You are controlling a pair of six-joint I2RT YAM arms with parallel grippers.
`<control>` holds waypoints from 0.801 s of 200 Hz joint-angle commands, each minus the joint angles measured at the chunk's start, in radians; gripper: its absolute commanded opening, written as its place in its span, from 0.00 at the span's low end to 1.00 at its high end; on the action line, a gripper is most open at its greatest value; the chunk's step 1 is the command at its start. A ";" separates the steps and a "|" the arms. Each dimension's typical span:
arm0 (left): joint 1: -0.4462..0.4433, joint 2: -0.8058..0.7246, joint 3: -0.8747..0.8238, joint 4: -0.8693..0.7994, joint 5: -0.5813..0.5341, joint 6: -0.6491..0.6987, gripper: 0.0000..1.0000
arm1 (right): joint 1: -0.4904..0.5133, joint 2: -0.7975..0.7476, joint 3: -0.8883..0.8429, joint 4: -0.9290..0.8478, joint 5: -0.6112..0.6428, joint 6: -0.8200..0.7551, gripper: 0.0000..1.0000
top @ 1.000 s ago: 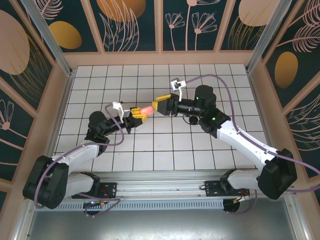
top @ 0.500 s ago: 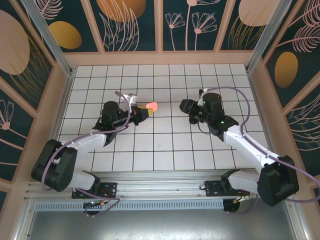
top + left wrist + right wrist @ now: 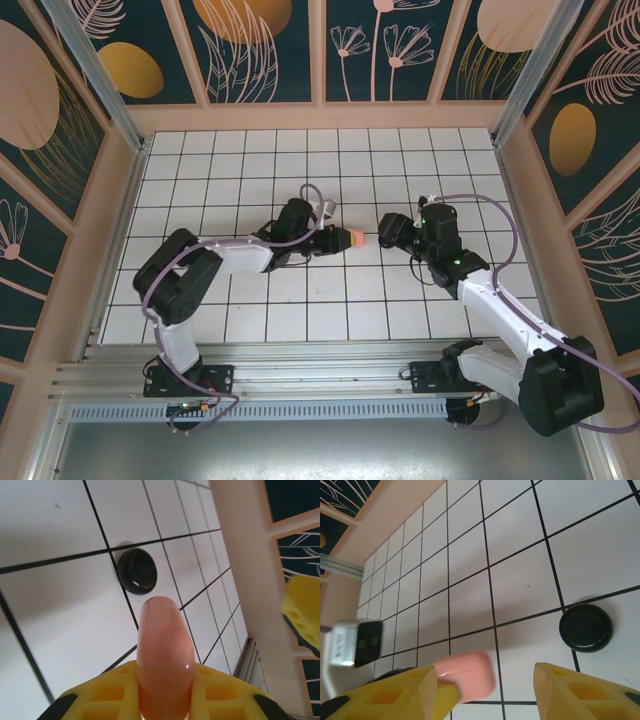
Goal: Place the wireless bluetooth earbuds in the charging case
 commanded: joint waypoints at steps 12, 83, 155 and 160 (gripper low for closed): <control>-0.017 0.085 0.129 -0.112 -0.001 -0.050 0.19 | -0.010 -0.055 -0.029 -0.019 0.018 0.012 0.53; -0.047 0.180 0.247 -0.245 -0.030 -0.064 0.21 | -0.015 -0.191 -0.099 -0.050 0.057 0.051 0.53; -0.060 0.218 0.282 -0.305 -0.065 -0.052 0.25 | -0.017 -0.292 -0.121 -0.108 0.096 0.069 0.52; -0.059 0.218 0.286 -0.313 -0.070 -0.045 0.26 | -0.018 -0.298 -0.118 -0.116 0.100 0.068 0.52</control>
